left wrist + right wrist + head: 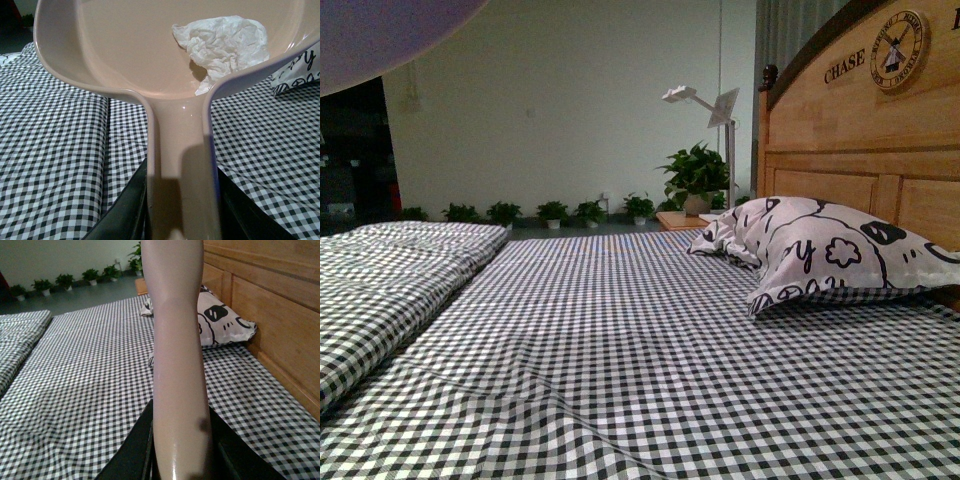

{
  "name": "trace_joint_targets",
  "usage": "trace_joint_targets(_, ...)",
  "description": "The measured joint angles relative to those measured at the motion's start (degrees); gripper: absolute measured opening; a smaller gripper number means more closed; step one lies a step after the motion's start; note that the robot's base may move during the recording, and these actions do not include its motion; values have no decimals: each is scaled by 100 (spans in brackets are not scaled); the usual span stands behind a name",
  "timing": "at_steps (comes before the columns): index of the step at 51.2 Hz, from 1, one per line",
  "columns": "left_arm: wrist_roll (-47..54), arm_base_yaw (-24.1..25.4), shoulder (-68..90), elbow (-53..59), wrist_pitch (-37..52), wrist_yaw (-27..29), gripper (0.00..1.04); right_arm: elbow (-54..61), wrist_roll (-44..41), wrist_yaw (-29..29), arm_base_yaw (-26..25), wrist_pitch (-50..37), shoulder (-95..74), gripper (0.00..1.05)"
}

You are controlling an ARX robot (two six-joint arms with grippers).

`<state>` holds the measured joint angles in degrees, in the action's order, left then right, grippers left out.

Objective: Clean up trash

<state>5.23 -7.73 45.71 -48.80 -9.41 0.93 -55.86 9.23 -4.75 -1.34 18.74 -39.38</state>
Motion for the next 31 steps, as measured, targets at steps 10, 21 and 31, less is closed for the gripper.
trace_joint_targets(10, -24, 0, 0, 4, 2, -2, 28, 0, -2, -13, 0, 2, 0, 21)
trace_joint_targets(21, -39, 0, 0, 4, 2, -2, 28, 0, 0, -13, 0, 2, 0, 21)
trace_joint_targets(31, -42, 0, 0, 4, 2, -2, 28, 0, 0, -13, 0, 2, 0, 21)
